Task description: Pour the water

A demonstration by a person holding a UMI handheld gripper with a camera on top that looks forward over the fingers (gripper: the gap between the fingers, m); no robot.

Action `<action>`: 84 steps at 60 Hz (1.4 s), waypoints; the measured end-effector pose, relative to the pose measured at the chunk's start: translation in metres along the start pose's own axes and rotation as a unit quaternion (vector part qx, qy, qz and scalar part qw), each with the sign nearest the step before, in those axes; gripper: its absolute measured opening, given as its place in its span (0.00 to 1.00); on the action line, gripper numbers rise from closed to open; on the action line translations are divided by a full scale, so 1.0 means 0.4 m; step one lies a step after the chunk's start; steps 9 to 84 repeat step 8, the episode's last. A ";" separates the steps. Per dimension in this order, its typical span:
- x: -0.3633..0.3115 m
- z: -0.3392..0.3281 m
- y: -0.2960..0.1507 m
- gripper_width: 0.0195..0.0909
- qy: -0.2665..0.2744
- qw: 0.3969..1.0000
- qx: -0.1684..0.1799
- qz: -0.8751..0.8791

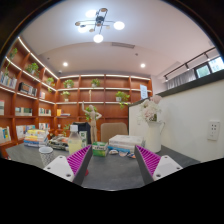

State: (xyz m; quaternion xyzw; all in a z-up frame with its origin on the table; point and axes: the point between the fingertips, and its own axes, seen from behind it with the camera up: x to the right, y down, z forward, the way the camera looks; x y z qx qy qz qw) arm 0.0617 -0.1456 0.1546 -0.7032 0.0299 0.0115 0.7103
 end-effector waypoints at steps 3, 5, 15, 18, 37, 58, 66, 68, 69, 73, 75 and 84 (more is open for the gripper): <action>0.008 -0.001 -0.011 0.93 0.003 1.000 0.008 -0.001; 0.011 -0.004 -0.017 0.93 0.005 1.000 0.011 -0.001; 0.011 -0.002 -0.020 0.92 0.003 1.000 0.014 0.001; 0.011 -0.002 -0.020 0.92 0.003 1.000 0.014 0.001; 0.011 -0.002 -0.020 0.92 0.003 1.000 0.014 0.001; 0.011 -0.002 -0.020 0.92 0.003 1.000 0.014 0.001; 0.011 -0.002 -0.020 0.92 0.003 1.000 0.014 0.001; 0.011 -0.002 -0.020 0.92 0.003 1.000 0.014 0.001; 0.011 -0.002 -0.020 0.92 0.003 1.000 0.014 0.001; 0.011 -0.002 -0.020 0.92 0.003 1.000 0.014 0.001; 0.011 -0.002 -0.020 0.92 0.003 1.000 0.014 0.001; 0.011 -0.002 -0.020 0.92 0.003 1.000 0.014 0.001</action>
